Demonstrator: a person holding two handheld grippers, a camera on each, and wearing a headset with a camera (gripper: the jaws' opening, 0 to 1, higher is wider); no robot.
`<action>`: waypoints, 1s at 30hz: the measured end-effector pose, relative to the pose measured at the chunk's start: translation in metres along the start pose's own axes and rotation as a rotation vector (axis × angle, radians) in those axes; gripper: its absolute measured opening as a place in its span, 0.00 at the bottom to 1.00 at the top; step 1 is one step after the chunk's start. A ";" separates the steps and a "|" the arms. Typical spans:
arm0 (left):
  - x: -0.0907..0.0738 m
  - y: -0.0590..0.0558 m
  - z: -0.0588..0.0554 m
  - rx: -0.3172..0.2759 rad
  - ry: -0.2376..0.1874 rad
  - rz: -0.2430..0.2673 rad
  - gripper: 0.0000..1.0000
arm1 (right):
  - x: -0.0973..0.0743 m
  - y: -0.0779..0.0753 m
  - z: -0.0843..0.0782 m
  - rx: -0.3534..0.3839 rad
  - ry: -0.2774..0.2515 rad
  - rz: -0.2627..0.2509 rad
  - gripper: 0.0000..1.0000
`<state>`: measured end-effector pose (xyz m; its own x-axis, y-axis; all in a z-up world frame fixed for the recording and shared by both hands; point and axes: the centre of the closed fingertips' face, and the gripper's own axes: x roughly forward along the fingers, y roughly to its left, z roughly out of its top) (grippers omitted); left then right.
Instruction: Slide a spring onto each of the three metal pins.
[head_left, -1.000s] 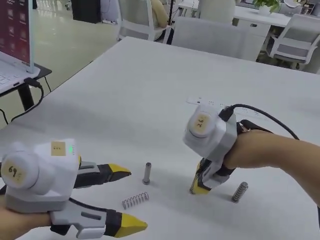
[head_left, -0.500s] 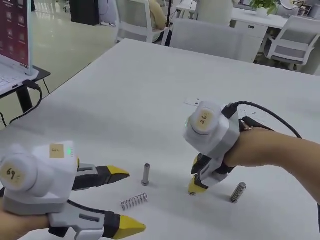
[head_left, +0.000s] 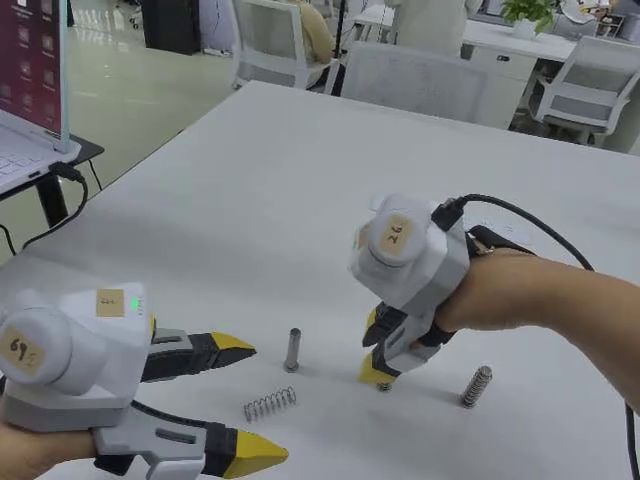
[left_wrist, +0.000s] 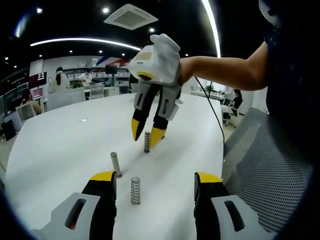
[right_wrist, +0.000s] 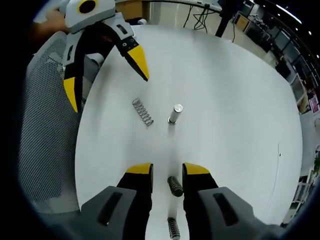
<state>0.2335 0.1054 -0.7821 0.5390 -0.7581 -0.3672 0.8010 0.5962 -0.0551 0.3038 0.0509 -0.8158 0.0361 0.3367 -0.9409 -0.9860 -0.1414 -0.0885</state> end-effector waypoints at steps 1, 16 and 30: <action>0.000 0.000 0.000 0.000 0.000 0.001 0.58 | 0.000 0.001 0.002 -0.009 -0.002 0.003 0.20; -0.008 0.001 -0.003 -0.006 -0.002 0.019 0.57 | 0.013 0.024 0.033 -0.108 -0.017 0.044 0.18; -0.011 0.002 -0.007 -0.012 0.007 0.025 0.56 | 0.032 0.035 0.050 -0.167 -0.032 0.079 0.13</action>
<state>0.2274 0.1173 -0.7849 0.5569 -0.7411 -0.3750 0.7840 0.6181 -0.0573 0.2626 0.1036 -0.8327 -0.0477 0.3472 -0.9366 -0.9446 -0.3205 -0.0707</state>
